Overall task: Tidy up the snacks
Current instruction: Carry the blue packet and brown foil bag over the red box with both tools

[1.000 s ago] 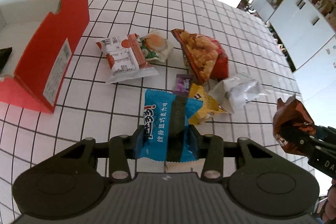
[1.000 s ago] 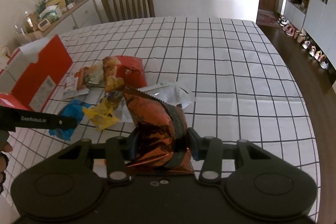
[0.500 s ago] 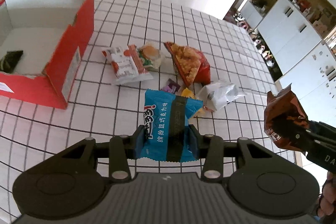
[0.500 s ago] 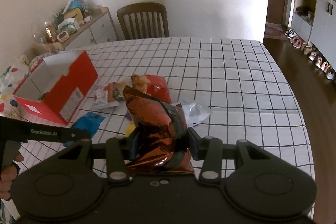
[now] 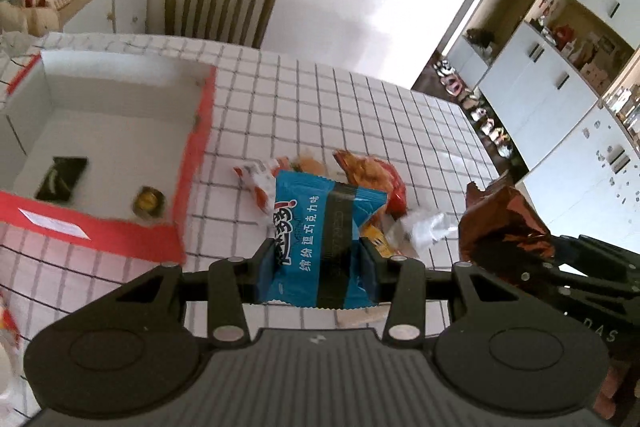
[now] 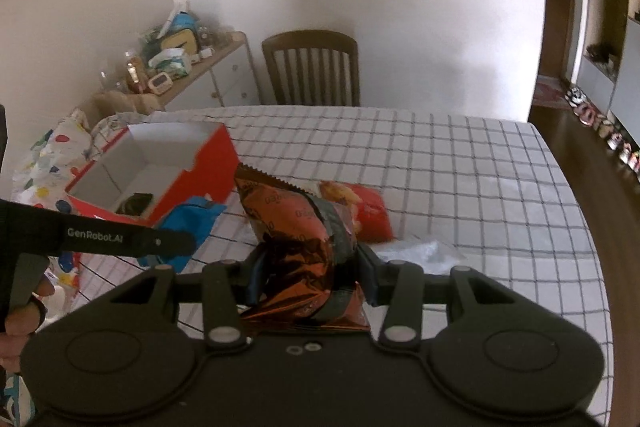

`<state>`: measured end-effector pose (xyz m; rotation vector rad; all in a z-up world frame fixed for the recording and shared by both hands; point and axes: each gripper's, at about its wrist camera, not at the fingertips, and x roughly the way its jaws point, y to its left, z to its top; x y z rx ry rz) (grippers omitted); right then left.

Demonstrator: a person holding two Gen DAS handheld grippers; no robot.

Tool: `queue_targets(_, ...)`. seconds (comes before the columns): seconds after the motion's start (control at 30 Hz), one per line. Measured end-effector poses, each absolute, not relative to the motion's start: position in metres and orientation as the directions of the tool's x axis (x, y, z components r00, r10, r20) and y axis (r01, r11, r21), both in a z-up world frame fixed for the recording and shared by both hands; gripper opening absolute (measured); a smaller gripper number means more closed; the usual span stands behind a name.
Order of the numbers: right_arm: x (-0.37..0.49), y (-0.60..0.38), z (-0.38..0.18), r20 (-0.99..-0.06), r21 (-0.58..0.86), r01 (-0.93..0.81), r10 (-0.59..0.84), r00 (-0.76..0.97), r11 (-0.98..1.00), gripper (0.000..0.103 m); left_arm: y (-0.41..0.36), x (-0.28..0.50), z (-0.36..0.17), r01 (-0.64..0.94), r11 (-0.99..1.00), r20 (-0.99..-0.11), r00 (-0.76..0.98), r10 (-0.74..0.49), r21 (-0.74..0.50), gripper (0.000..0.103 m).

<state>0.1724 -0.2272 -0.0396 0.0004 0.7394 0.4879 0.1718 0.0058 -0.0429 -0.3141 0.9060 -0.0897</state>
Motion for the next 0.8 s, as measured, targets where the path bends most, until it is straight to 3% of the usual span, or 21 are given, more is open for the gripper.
queue_targets(0.8, 0.19, -0.053, -0.017, -0.609, 0.15, -0.512, 0.487, 0.626, 0.846, 0.044, 0.166, 0.182, -0.026, -0.124, 0.958, -0.742, 0.66, -0.114, -0.258, 0.042)
